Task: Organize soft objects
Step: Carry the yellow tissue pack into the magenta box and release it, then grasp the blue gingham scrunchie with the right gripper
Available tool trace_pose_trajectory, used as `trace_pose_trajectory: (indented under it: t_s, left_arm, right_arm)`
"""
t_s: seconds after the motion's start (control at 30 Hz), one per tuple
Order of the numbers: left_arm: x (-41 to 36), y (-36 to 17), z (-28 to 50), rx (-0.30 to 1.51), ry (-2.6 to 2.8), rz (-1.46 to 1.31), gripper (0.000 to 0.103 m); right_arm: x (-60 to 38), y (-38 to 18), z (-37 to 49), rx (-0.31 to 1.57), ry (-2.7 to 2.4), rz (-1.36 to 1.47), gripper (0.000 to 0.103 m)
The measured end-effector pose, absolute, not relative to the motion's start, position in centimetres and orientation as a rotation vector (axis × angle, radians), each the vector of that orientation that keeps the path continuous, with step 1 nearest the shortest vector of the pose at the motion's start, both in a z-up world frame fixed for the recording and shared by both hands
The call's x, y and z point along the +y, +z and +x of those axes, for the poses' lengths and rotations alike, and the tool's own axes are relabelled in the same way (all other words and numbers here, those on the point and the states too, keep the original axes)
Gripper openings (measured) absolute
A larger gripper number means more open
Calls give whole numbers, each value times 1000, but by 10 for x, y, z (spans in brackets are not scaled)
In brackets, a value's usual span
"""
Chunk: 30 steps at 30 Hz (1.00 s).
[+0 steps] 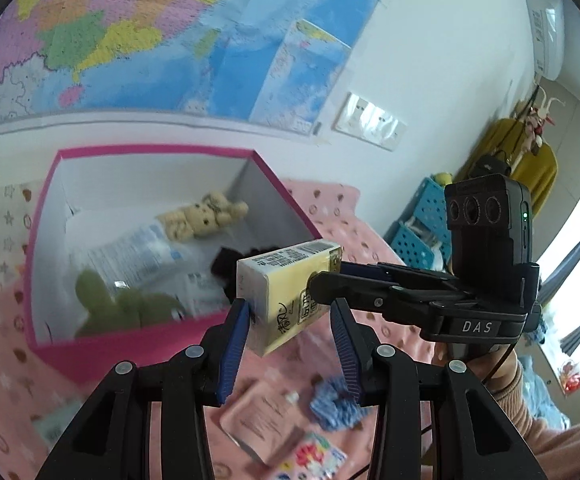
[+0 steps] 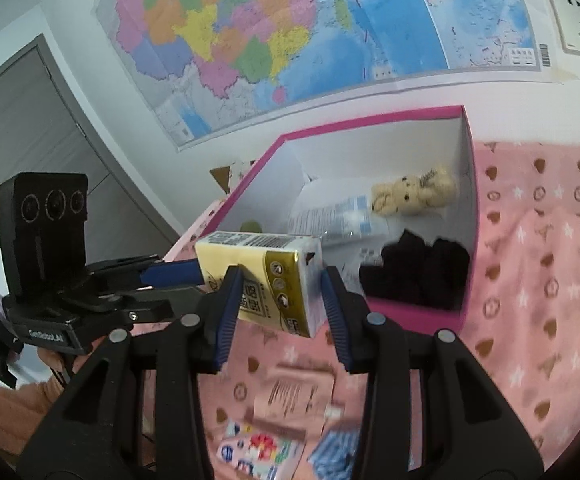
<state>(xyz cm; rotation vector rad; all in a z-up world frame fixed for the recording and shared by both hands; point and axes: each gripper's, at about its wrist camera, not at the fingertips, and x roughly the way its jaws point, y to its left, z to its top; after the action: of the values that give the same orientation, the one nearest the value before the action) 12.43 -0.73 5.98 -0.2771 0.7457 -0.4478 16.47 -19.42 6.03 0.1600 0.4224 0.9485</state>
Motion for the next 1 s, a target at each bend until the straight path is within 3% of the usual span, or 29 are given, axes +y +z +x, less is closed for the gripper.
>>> trace_pose_trajectory:
  t_s: [0.33, 0.5, 0.57, 1.0]
  left_arm:
    - [12, 42, 169, 822, -388, -311, 42]
    - [17, 27, 180, 875, -359, -339, 42]
    - [19, 24, 182, 875, -317, -332, 42]
    - [13, 35, 156, 816, -284, -262, 44]
  right_arm:
    - [-171, 59, 211, 515, 912, 158, 44]
    - [-160, 52, 226, 574, 850, 133, 50]
    - [-160, 51, 228, 573, 828, 129, 59]
    - [-188, 49, 191, 479, 821, 117, 60]
